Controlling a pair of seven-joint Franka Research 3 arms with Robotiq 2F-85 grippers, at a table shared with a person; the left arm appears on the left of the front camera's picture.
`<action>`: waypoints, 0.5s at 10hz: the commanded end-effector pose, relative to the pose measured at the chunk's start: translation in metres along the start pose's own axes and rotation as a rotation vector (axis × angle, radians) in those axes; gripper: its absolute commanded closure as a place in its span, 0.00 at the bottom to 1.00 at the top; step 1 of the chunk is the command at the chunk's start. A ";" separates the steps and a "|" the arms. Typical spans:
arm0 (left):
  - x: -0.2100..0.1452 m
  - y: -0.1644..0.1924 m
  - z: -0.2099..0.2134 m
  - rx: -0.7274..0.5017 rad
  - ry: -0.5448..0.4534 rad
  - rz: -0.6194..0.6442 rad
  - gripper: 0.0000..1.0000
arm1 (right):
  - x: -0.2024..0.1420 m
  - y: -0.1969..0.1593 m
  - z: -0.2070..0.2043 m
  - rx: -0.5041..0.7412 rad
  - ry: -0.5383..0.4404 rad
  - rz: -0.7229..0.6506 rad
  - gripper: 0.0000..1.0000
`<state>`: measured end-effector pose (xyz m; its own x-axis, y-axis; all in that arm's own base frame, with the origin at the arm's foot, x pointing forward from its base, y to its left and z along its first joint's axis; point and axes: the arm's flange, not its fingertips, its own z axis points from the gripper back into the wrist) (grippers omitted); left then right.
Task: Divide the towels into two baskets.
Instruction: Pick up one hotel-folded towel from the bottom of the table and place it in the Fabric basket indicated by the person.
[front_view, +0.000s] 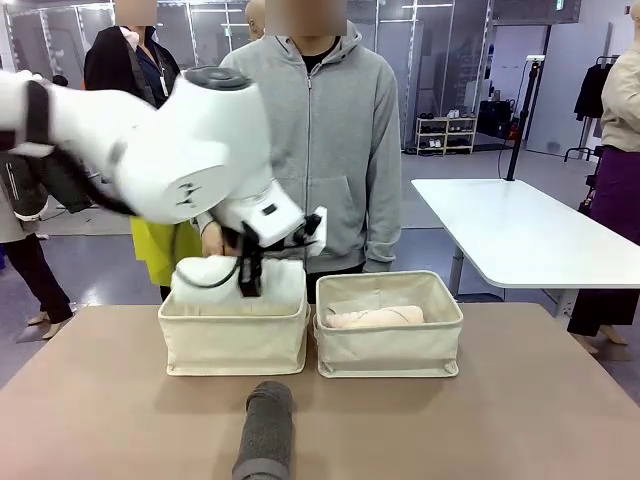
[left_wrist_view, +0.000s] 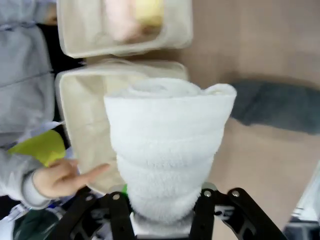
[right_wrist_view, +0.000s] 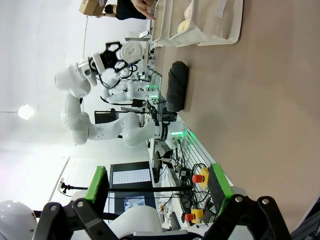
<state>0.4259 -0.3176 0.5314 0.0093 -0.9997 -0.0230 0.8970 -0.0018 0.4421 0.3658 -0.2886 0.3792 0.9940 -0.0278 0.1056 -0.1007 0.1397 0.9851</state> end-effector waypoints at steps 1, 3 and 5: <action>0.022 0.045 -0.001 0.085 0.045 -0.045 0.63 | -0.003 0.004 -0.002 -0.008 0.005 -0.005 0.00; 0.025 0.082 -0.023 0.032 0.077 -0.051 0.63 | -0.003 0.004 -0.002 -0.008 0.005 -0.005 0.00; 0.015 0.103 -0.048 -0.059 0.102 -0.092 0.63 | -0.003 0.004 -0.002 -0.008 0.005 -0.005 0.00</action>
<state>0.5310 -0.3315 0.5272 -0.0058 -0.9922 -0.1246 0.9005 -0.0594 0.4308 0.3657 -0.2886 0.3793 0.9940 -0.0279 0.1056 -0.1007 0.1397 0.9850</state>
